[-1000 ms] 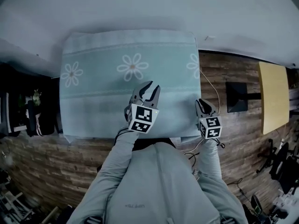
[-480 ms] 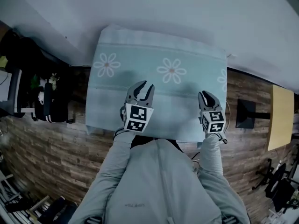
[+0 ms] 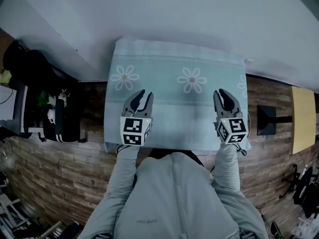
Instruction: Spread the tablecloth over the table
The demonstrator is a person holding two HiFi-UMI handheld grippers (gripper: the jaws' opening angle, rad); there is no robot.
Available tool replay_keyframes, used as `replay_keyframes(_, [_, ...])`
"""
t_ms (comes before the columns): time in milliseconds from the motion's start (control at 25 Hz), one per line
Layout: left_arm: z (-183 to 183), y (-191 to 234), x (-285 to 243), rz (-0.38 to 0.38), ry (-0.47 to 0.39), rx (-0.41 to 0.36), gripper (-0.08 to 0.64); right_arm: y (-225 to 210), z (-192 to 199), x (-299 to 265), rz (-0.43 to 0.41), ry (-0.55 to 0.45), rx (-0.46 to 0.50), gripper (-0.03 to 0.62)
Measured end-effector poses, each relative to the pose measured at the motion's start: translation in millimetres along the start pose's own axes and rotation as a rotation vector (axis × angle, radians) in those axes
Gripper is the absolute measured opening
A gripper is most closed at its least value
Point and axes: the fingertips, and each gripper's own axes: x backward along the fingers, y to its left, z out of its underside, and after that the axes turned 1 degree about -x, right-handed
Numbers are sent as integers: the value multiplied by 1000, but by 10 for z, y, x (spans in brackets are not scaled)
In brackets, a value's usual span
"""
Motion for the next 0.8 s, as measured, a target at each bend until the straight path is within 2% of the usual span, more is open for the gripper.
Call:
replay_keyframes(280, [-358,-244,237,50,-101,52,109,-61,-372,454,15,-129,-10,54])
replay_keyframes(560, [-667,-685,439,119,-171,22,86,-163,-541,865,-11,-223,-43,54])
replay_keyframes(800, [-755,-932,529,152,-195,27,51,-171,-627,1132,-37,-265,-28,35])
